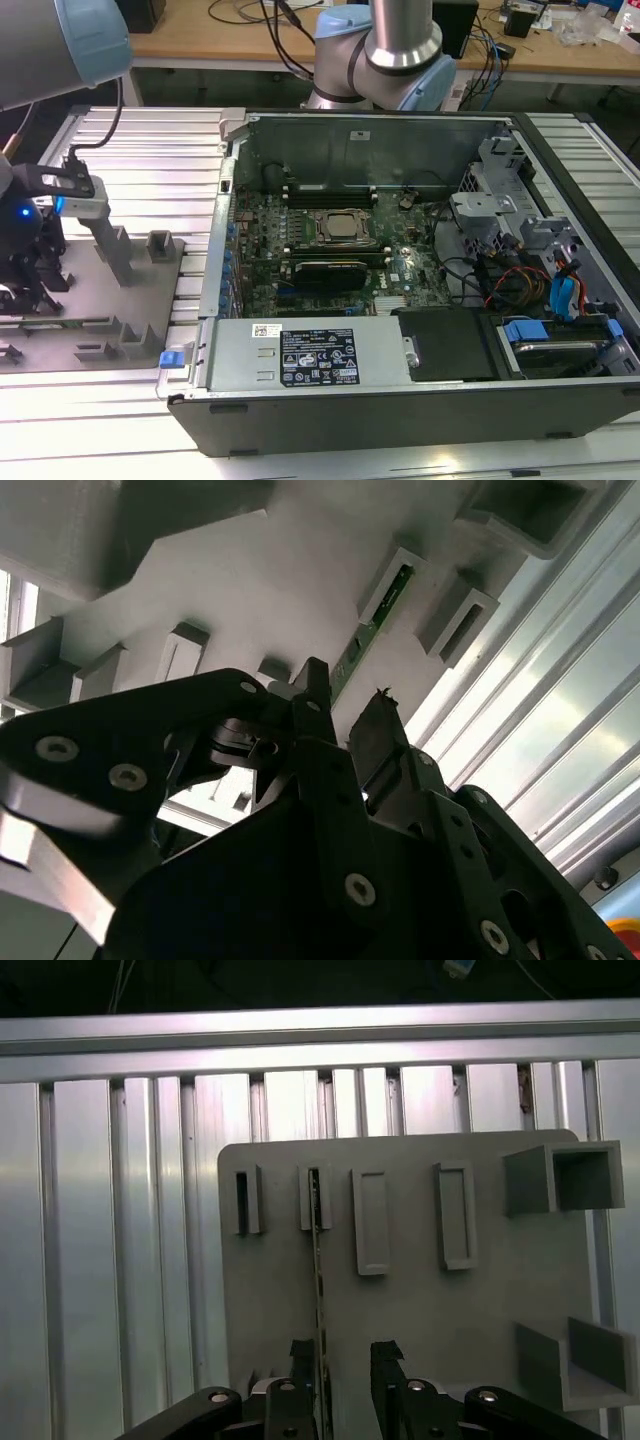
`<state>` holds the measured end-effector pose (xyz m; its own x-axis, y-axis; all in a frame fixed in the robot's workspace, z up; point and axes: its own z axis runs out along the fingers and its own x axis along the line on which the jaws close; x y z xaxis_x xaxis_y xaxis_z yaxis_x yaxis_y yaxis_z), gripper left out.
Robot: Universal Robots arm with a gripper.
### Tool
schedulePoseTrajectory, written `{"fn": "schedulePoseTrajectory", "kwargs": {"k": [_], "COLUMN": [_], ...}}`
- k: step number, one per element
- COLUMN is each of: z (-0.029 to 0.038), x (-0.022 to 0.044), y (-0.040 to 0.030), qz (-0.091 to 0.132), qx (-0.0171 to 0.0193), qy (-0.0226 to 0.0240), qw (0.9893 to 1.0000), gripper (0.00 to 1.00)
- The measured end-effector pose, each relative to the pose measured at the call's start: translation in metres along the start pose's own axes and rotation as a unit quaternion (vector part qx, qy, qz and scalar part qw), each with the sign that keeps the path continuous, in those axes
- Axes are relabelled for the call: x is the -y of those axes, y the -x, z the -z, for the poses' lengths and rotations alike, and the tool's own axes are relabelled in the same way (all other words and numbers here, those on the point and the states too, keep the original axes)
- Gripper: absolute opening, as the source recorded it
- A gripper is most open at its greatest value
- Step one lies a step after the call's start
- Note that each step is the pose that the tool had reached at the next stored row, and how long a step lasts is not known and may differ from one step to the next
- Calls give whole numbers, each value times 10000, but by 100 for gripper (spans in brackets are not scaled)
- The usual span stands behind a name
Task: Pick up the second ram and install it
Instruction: 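Pick up the second ram and move it above second insertion slot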
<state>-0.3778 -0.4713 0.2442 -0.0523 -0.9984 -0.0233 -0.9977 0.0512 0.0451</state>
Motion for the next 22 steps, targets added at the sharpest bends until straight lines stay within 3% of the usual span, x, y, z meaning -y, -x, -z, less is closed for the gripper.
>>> {"fn": "schedulePoseTrajectory", "kwargs": {"k": [6,9,16,21,22], "z": [-78,-217,-408,-410,-411], "x": [-3,-114,-117,-117,-117], "y": [-60,-71,-80,-80,-80], "qz": [1,22,202,202,202], "qx": [0,-1,-10,-9,-9], "qy": [0,0,5,5,4], "qw": [10000,10000,9998,9998,9998], "gripper": [36,36,36,35,28]}}
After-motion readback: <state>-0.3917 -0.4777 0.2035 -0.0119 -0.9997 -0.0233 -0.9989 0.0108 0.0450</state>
